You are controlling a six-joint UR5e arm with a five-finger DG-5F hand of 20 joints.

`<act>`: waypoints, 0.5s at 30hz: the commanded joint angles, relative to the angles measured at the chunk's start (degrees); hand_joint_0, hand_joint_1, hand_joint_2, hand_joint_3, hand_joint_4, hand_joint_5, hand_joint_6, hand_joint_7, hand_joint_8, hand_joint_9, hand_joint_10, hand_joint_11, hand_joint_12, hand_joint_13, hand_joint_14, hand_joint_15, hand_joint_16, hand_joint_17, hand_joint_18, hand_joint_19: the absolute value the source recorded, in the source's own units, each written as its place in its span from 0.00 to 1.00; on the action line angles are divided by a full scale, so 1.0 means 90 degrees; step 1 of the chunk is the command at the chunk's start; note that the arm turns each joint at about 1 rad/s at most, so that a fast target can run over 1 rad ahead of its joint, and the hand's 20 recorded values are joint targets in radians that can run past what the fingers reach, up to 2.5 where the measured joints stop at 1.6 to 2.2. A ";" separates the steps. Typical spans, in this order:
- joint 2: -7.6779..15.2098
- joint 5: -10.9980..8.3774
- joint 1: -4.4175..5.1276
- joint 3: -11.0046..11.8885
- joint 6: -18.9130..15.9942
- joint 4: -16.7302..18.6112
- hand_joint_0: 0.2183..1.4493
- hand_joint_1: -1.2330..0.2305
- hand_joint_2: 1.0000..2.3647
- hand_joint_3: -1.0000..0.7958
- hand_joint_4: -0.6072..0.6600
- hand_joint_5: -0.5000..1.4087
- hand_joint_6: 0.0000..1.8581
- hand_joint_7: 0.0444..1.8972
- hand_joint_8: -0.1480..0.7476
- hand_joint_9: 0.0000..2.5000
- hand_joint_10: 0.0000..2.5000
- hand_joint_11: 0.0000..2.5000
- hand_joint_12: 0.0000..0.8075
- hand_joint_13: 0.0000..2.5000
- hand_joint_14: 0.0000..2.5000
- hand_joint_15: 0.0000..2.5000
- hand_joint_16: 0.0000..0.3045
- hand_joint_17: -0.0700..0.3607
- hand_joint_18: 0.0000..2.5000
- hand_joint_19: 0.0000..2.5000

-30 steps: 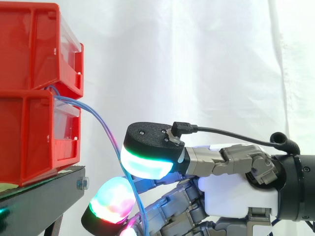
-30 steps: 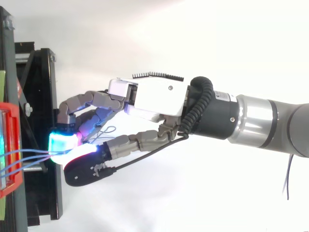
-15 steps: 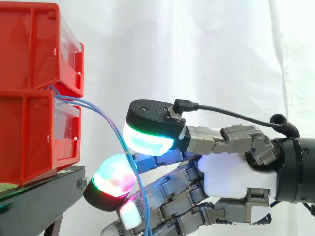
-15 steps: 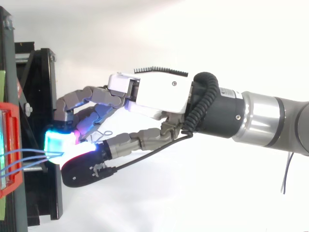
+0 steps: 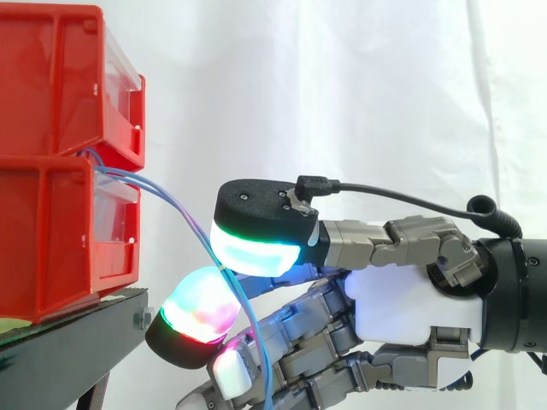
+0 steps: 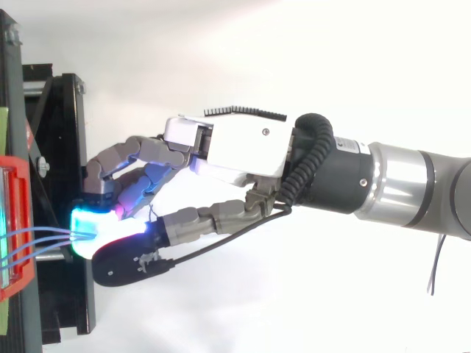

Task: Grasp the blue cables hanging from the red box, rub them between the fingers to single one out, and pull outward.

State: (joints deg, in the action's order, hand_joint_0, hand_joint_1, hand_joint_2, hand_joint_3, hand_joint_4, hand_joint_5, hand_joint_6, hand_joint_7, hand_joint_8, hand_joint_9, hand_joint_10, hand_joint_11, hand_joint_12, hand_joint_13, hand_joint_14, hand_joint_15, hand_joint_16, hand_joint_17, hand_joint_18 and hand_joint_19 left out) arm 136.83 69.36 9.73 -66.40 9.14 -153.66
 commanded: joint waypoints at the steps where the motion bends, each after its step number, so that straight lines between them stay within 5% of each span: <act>1: -0.0009 0.0008 -0.0007 -0.0005 -0.0010 -0.0007 0.30 0.37 0.01 0.44 0.70 0.18 0.47 0.49 0.61 0.36 0.01 0.28 0.60 0.29 0.00 0.15 0.22 0.51 0.32 0.17; 15: -0.0253 0.0076 -0.0026 0.0005 -0.0019 -0.0329 0.33 0.34 0.01 0.51 0.61 0.17 0.49 0.53 0.62 0.36 0.01 0.29 0.60 0.30 0.01 0.15 0.22 0.52 0.34 0.17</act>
State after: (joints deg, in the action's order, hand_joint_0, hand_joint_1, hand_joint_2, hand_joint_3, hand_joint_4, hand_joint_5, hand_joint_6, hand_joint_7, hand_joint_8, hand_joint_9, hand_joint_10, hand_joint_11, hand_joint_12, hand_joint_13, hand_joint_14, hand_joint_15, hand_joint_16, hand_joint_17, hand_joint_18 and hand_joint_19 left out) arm 135.15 70.00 9.48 -66.41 9.03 -155.40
